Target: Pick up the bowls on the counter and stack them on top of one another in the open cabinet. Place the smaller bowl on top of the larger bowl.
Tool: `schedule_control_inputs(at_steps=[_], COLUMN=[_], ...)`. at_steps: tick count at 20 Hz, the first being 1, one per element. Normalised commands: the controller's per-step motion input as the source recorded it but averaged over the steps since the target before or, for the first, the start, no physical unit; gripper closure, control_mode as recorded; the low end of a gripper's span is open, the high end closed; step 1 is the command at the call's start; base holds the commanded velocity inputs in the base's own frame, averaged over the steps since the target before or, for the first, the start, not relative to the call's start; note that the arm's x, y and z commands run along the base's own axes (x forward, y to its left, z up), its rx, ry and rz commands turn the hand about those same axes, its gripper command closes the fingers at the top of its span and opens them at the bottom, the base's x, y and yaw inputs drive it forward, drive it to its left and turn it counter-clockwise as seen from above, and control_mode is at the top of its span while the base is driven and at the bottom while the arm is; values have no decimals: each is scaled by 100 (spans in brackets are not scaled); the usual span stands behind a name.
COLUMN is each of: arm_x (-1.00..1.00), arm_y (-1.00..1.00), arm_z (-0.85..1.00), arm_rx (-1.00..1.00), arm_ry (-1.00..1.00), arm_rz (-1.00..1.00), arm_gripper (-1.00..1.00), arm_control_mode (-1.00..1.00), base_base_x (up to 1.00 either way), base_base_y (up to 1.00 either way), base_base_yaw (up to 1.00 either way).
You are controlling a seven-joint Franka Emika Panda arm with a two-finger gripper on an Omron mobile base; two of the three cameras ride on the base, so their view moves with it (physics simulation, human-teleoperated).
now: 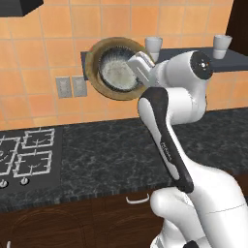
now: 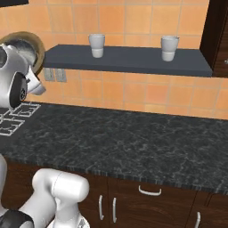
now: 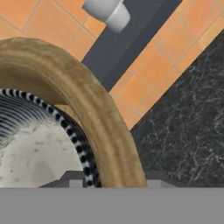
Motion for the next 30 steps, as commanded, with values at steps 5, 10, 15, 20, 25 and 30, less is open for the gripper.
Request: schedule_control_inputs(at_steps=[5, 10, 15, 20, 25, 30], arm_x=[100, 42, 59, 91, 100, 76], arm_y=[12, 0, -28, -20, -7, -8], arm_z=[99, 28, -27, -41, -41, -29], arm_rx=[0, 0, 0, 0, 0, 0], arm_ry=[31, 21, 13, 6, 0, -3], arm_rz=[-30, -9, -5, -7, -6, -3], arm_gripper=[100, 100, 100, 100, -100, -100], arm_control_mode=[-100, -100, -100, -100, -100, -100], base_base_x=[0, 0, 0, 0, 0, 0], base_base_y=[0, 0, 0, 0, 0, 0], base_base_yaw=[0, 0, 0, 0, 0, 0])
